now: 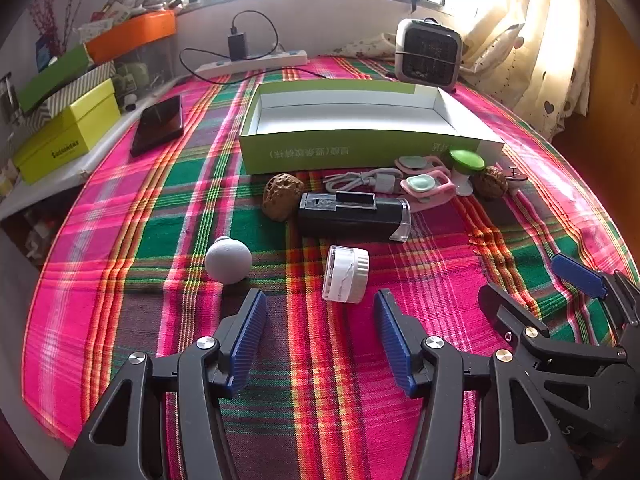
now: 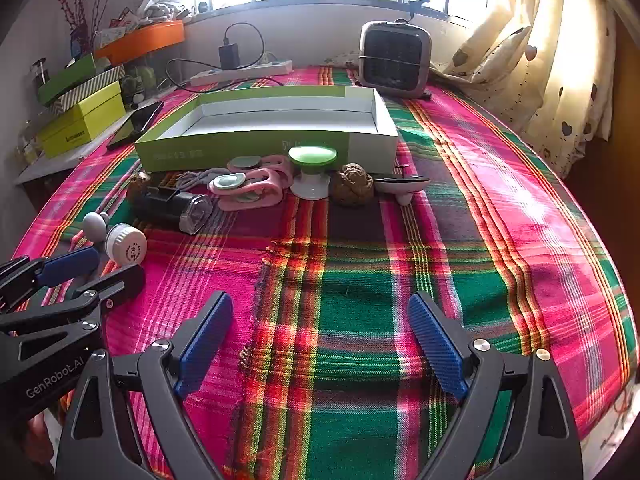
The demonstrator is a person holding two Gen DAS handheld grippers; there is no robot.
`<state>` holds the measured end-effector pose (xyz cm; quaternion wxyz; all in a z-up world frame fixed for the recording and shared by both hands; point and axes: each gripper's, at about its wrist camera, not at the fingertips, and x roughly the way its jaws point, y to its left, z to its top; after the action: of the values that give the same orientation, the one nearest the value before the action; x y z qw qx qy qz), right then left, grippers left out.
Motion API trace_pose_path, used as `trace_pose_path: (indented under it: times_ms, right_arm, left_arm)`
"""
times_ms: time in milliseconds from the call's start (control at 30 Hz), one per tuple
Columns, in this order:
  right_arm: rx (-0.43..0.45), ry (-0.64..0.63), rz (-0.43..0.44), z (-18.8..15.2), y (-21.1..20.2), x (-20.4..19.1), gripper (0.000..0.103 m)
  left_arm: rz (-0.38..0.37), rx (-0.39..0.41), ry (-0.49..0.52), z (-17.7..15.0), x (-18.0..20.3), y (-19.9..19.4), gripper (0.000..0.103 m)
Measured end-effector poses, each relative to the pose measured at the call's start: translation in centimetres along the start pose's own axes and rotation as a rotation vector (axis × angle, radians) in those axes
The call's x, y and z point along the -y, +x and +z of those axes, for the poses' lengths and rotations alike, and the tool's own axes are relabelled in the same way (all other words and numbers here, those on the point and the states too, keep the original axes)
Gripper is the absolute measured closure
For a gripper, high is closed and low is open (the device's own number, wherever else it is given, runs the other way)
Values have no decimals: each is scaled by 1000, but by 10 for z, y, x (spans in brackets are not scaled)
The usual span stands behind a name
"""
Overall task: Organize objects
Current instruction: 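Move the left tool toward the white ball while the right tool approaches the white jar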
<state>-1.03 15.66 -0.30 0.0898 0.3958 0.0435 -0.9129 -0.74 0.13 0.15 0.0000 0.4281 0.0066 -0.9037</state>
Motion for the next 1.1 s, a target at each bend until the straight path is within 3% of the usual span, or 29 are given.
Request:
trace_pose_path:
  times_ms: [600,1100]
  right_arm:
    - [41,-16,11,0,3,0,10]
    - [-1,9,-7,3,3,1,10]
  left_arm:
    - [-10,29,28,4,1,5,47]
    - [-49,-3,44,-3,-12,-5,47]
